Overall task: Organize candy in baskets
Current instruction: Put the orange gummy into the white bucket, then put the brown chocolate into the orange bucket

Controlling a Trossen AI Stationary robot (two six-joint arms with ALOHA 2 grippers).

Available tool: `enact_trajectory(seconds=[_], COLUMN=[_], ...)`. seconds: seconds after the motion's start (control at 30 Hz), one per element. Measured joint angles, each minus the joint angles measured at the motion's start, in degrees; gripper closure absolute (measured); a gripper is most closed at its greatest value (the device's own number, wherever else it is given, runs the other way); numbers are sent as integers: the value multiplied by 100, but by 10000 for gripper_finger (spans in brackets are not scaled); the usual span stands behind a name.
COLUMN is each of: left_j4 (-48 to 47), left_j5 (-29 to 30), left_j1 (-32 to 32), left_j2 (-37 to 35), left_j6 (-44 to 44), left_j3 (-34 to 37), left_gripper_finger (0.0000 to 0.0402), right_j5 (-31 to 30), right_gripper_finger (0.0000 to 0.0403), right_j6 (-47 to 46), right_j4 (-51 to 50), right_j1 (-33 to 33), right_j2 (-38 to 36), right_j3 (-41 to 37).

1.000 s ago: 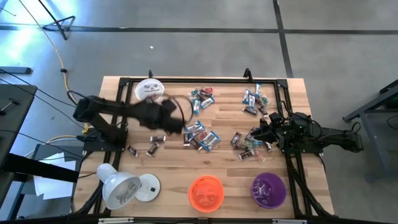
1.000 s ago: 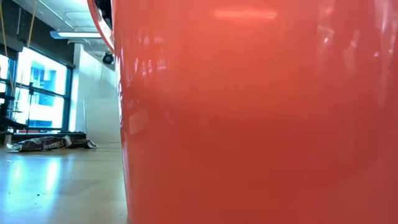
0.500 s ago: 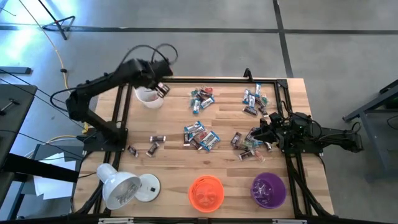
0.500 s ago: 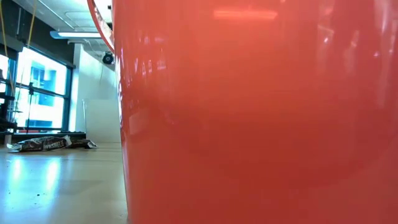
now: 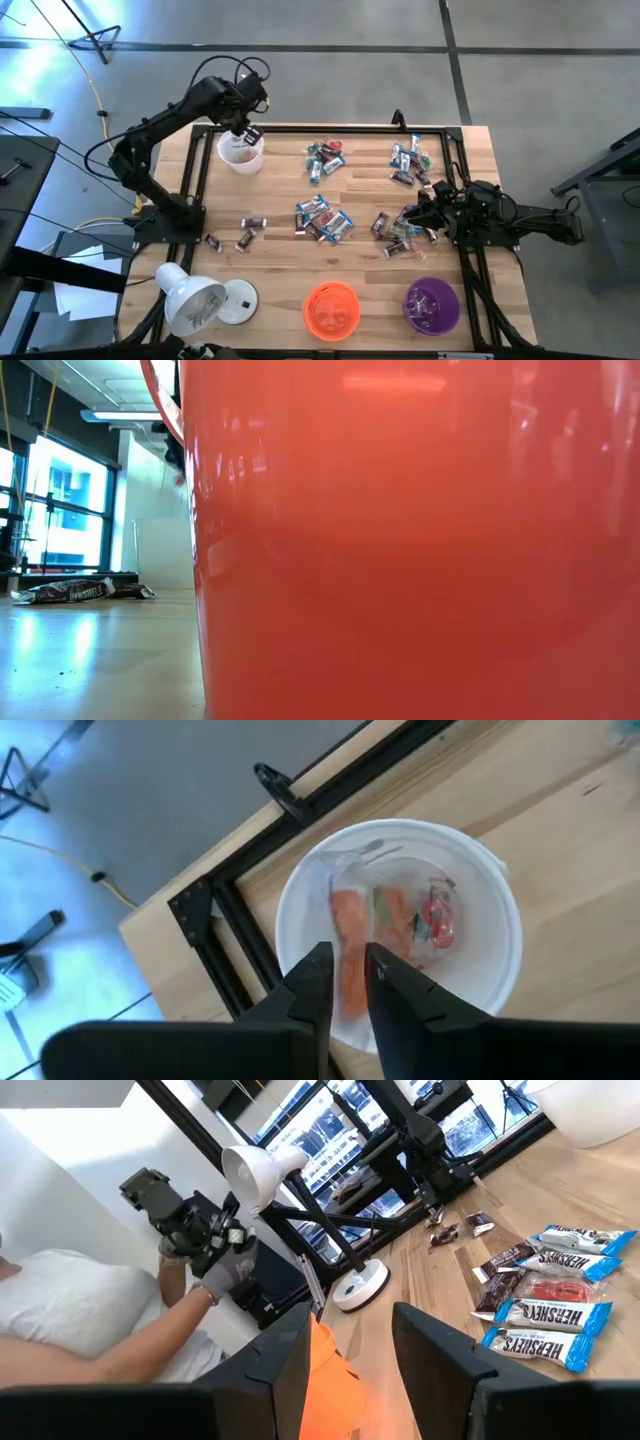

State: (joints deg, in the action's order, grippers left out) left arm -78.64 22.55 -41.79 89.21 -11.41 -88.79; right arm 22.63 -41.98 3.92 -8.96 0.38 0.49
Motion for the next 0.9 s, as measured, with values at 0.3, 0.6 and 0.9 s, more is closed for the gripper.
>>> enact_trajectory(seconds=[0.3,0.6,0.9], left_j4=[-135,-514,-597], left_j5=[-57,-449,-424], left_j1=[-29,580,1227], left_j2=[-2,-2,-2], left_j6=[-150,-48,-303], left_j3=[0,0,0], left_gripper_finger=[302,300,300], right_j5=[-1,0,-1], right_gripper_finger=[265,265,265], right_j6=[1,1,1], right_j4=[1,-1,-1], right_j1=[0,1,-1], right_j2=[0,0,0], right_j3=[-1,0,0])
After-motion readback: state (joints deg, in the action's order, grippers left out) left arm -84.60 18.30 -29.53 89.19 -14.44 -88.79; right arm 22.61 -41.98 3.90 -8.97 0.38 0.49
